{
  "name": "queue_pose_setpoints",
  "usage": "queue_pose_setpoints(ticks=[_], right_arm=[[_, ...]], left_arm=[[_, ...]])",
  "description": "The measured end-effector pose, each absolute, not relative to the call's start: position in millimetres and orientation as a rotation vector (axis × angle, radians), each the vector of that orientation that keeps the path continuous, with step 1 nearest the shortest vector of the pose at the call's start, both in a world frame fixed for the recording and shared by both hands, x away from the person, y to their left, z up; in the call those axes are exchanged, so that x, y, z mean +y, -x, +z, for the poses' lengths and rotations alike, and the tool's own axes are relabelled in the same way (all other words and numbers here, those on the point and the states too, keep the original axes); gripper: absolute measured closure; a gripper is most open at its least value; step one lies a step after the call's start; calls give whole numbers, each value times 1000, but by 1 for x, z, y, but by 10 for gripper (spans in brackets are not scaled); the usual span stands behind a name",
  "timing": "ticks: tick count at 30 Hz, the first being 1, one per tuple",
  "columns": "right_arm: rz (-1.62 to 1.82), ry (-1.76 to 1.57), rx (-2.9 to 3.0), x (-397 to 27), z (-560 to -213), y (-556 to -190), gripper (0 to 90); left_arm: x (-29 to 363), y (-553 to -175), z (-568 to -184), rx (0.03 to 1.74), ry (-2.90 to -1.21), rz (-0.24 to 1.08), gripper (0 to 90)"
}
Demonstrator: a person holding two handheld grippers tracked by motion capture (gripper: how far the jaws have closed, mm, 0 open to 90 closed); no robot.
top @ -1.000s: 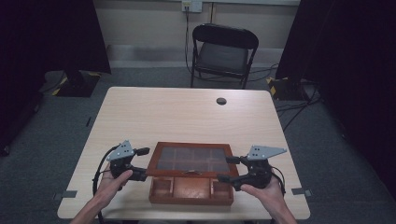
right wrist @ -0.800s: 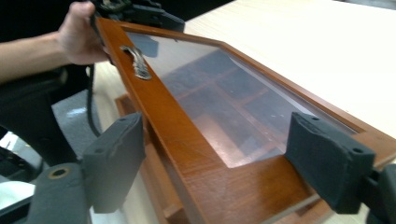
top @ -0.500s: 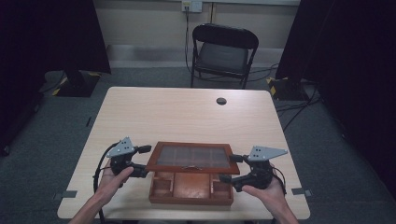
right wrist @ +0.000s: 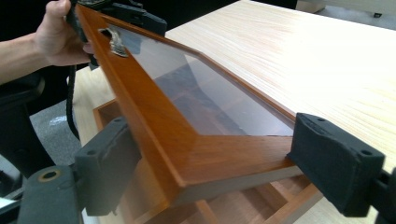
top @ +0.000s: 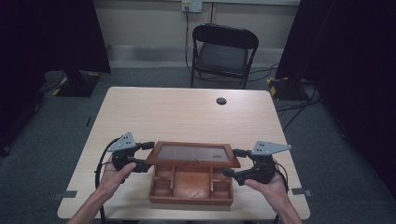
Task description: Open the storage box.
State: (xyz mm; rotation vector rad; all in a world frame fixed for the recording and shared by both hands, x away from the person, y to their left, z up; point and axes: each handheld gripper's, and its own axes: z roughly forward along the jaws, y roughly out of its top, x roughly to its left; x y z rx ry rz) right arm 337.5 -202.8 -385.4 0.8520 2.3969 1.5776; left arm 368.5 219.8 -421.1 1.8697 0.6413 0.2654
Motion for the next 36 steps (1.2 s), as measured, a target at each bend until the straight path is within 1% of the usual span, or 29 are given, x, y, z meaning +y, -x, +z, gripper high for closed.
queue_pose_setpoints(ticks=[5, 6, 9, 12, 14, 20, 21, 22, 23, 25, 28, 30, 35, 36], right_arm=[[1578, -872, 2377, -204, -386, -346, 172], [1583, -877, 2380, -204, -388, -350, 199], [1578, -880, 2388, -202, -389, -354, 220], [1599, -887, 2389, -200, -391, -359, 219], [1591, -877, 2374, -199, -390, -360, 269], [1609, -906, 2344, -203, -388, -369, 317], [1615, -905, 2343, -203, -388, -370, 339], [1618, -905, 2343, -204, -388, -372, 349], [1623, -914, 2347, -204, -389, -375, 368], [1625, -921, 2349, -204, -390, -377, 371], [1620, -933, 2348, -204, -391, -382, 389], [1633, -946, 2342, -205, -391, -386, 401], [1633, -953, 2331, -204, -390, -390, 418], [1639, -957, 2321, -204, -390, -392, 424]], left_arm=[[220, -373, -419, 647, -1837, 244, 330], [220, -374, -419, 644, -1839, 244, 330], [219, -375, -419, 642, -1847, 246, 331], [219, -377, -417, 646, -1850, 242, 357], [219, -380, -414, 637, -1856, 239, 366], [215, -387, -414, 641, -1841, 227, 378], [215, -388, -414, 642, -1836, 228, 378], [215, -389, -414, 649, -1830, 227, 377], [215, -390, -413, 650, -1833, 240, 353], [213, -392, -411, 658, -1836, 240, 338], [211, -396, -410, 649, -1848, 244, 340], [210, -398, -410, 651, -1842, 242, 359], [209, -402, -411, 675, -1813, 219, 367], [209, -404, -412, 682, -1801, 218, 383]])
